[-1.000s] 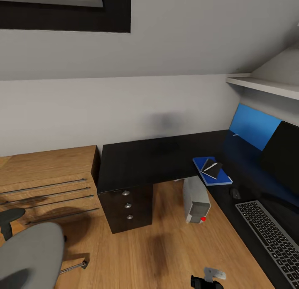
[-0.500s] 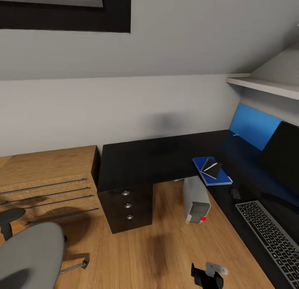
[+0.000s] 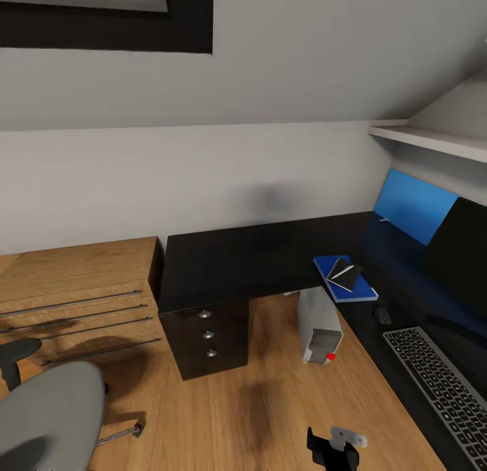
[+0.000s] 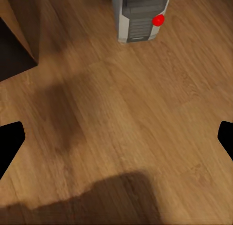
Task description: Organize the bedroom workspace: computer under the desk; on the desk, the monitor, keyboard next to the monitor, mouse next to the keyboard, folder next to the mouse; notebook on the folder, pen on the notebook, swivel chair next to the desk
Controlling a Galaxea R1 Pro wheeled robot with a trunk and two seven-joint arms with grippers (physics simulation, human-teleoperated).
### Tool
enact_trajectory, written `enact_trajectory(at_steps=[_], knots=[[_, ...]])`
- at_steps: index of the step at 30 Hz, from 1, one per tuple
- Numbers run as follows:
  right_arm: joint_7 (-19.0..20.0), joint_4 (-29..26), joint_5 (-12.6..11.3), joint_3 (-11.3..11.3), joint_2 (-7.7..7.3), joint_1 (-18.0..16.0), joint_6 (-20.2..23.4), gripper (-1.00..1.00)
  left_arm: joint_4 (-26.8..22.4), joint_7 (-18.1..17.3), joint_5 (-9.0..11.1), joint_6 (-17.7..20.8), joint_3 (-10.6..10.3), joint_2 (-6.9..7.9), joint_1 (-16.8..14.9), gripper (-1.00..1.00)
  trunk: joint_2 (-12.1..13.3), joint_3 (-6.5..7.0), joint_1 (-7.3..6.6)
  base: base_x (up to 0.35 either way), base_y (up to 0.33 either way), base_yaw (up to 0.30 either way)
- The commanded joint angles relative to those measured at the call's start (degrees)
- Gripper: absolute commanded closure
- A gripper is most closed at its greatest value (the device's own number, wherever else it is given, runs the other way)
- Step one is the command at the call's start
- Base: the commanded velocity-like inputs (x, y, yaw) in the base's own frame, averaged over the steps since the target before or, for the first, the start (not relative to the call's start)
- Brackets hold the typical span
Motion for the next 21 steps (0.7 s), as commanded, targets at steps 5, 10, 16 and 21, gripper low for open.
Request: enact_trajectory(at_steps=[5, 10, 16, 21], knots=[[-0.51, -0.09, -0.21, 0.47, 0.48, -0.04, -0.16, -1.00, 0.19, 0.40, 0.47, -0.37, -0.50, 0.02, -0.05, -1.00, -0.11, -0.11, 0.02, -0.138, -0.184, 0.168], [-0.53, -0.09, -0.26, 0.43, 0.59, -0.03, -0.16, -1.00, 0.28, 0.40, 0.45, -0.34, -0.52, 0.00, -0.05, -1.00, -0.11, -0.11, 0.02, -0.180, -0.237, 0.239], [-0.54, -0.09, -0.31, 0.42, 0.72, -0.03, -0.14, -1.00, 2.24, 0.40, 0.37, -0.36, -0.76, -0.17, -0.05, -1.00, -0.11, -0.11, 0.02, -0.194, -0.259, 0.264], [-0.57, -0.08, -0.37, 0.46, 0.92, -0.03, -0.17, -1.00, 3.15, 0.40, 0.27, -0.40, -0.82, -0.40, -0.05, -1.00, -0.11, -0.11, 0.02, -0.192, -0.192, 0.272]])
